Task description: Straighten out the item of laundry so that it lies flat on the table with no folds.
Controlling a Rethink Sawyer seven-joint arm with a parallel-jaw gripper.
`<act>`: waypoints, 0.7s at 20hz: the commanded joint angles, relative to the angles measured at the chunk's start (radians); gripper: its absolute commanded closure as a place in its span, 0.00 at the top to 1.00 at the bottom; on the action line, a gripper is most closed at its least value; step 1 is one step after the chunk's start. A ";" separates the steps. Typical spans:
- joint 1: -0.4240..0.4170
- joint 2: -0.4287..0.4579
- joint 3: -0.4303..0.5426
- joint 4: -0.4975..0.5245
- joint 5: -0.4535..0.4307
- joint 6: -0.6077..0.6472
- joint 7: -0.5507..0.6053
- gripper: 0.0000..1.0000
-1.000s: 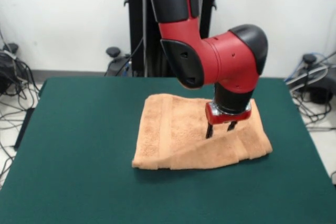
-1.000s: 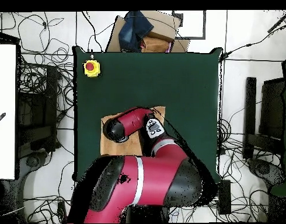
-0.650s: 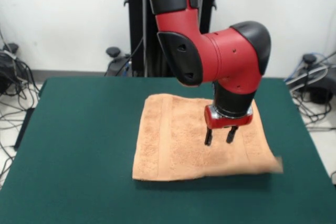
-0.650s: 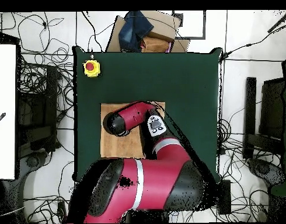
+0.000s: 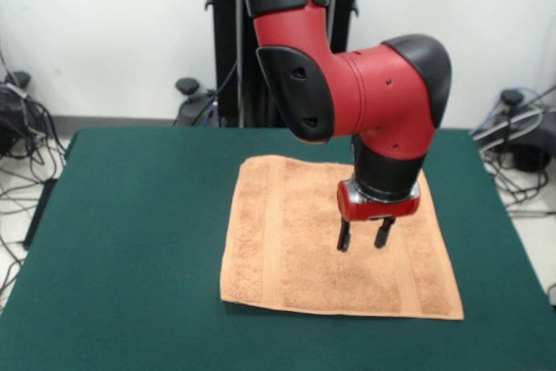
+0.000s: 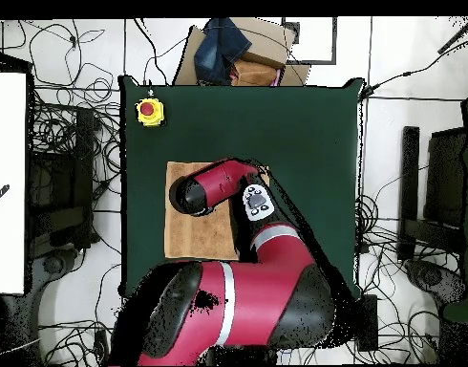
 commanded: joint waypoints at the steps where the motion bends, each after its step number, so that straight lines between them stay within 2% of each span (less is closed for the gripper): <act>1: -0.019 0.030 0.078 -0.031 -0.003 0.047 -0.130 1.00; 9: -0.014 -0.004 0.088 -0.012 0.024 0.080 -0.122 1.00; 14: -0.043 -0.050 0.146 -0.051 0.086 0.228 -0.221 1.00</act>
